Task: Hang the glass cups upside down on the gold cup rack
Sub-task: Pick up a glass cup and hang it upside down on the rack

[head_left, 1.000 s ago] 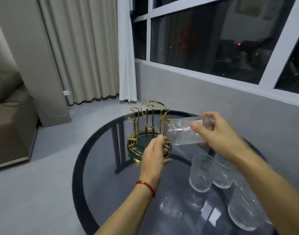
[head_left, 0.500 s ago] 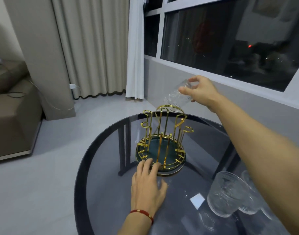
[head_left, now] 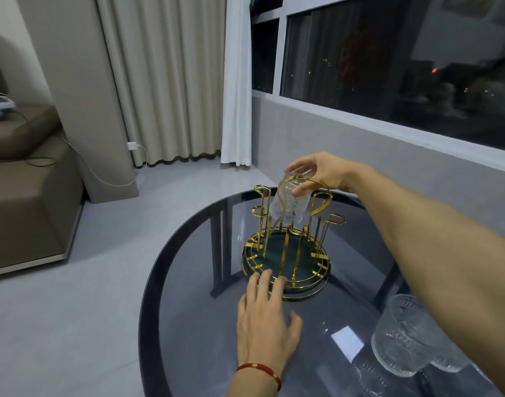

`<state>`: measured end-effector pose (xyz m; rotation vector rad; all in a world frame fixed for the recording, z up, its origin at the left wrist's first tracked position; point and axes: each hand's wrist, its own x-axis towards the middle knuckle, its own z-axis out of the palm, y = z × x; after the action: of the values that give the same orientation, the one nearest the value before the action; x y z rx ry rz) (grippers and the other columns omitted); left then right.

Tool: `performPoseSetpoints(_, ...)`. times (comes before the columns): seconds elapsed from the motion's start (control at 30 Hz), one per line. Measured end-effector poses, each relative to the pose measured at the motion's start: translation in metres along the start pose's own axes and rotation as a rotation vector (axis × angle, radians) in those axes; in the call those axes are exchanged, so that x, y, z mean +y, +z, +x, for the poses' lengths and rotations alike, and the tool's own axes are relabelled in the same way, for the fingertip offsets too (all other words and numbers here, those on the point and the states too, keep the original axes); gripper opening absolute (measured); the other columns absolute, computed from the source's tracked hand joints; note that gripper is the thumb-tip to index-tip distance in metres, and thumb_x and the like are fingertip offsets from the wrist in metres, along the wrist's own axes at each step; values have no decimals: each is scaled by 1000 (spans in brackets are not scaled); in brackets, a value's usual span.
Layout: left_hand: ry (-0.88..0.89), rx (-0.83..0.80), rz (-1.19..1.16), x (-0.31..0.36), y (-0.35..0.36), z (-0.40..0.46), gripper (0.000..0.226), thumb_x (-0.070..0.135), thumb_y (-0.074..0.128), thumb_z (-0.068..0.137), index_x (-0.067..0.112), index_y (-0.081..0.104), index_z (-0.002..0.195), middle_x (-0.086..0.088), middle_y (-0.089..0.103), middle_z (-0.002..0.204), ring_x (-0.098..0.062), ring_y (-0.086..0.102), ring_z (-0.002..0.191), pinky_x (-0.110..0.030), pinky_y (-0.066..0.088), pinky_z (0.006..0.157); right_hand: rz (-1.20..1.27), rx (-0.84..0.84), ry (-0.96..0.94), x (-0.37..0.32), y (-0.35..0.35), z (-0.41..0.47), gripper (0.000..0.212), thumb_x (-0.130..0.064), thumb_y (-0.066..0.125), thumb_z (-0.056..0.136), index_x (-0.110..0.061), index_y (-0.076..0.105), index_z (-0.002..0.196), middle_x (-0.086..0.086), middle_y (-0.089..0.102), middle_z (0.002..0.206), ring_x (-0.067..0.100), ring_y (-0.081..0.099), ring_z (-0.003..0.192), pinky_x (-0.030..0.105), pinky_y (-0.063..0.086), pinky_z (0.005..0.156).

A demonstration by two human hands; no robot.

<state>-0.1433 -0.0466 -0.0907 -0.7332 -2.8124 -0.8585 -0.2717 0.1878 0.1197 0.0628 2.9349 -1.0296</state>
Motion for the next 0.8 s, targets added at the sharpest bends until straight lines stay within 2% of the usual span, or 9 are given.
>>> performPoseSetpoints(0.23,4,8,24,0,4,3,60,45,56,92,37,33,147,7,25,165,-20,10,155,-43,26,123,-55,-107,-2,-2,3,9,70,-26,93,78,-27,65,142,3,66,142,26,60,131,47,46,115)
performPoseSetpoints(0.3,6,17,22,0,4,3,60,45,56,92,36,35,147,6,26,164,-20,11,155,-43,29,122,-7,-128,4,0,1,8,62,-29,89,83,-30,67,141,0,66,144,24,59,133,43,47,112)
performPoseSetpoints(0.37,6,24,29,-1,4,3,60,45,56,91,35,36,147,6,27,164,-21,13,154,-44,31,120,103,-126,32,3,2,10,44,-25,79,94,-32,71,136,-1,66,144,23,58,135,39,49,107)
performPoseSetpoints(0.5,20,34,57,2,2,3,60,44,58,90,33,38,145,4,30,162,-22,17,152,-42,36,117,230,-26,94,8,-3,-4,31,-18,59,107,-32,74,131,-5,65,141,21,56,134,42,53,105)
performPoseSetpoints(0.6,34,44,73,4,-5,1,59,41,60,89,28,43,144,1,35,159,-23,22,151,-40,40,112,158,159,58,6,-11,-40,26,-18,54,109,-34,72,120,-3,66,135,20,62,129,34,58,91)
performPoseSetpoints(0.67,48,80,71,9,-12,-3,56,36,65,86,21,53,138,-4,46,150,-27,33,145,-40,45,105,113,238,49,6,-14,-75,26,-16,53,109,-31,72,118,1,69,134,18,66,124,29,59,85)
performPoseSetpoints(0.7,79,131,38,13,-15,-5,52,30,69,82,16,60,131,-8,54,138,-32,43,135,-42,49,98,85,263,49,7,-15,-96,26,-16,54,108,-29,73,120,3,70,133,17,66,121,29,59,86)
performPoseSetpoints(0.73,127,199,-24,20,-17,-7,46,24,73,77,12,67,121,-11,60,122,-35,51,121,-43,51,91,42,278,54,8,-14,-120,25,-16,56,107,-27,74,121,4,71,132,17,67,119,31,59,88)
performPoseSetpoints(0.8,233,307,-162,38,-19,-13,37,18,73,74,10,69,110,-10,60,103,-32,54,102,-43,51,86,-30,304,55,11,-9,-167,26,-15,60,104,-20,76,124,5,75,126,18,69,114,37,58,97)
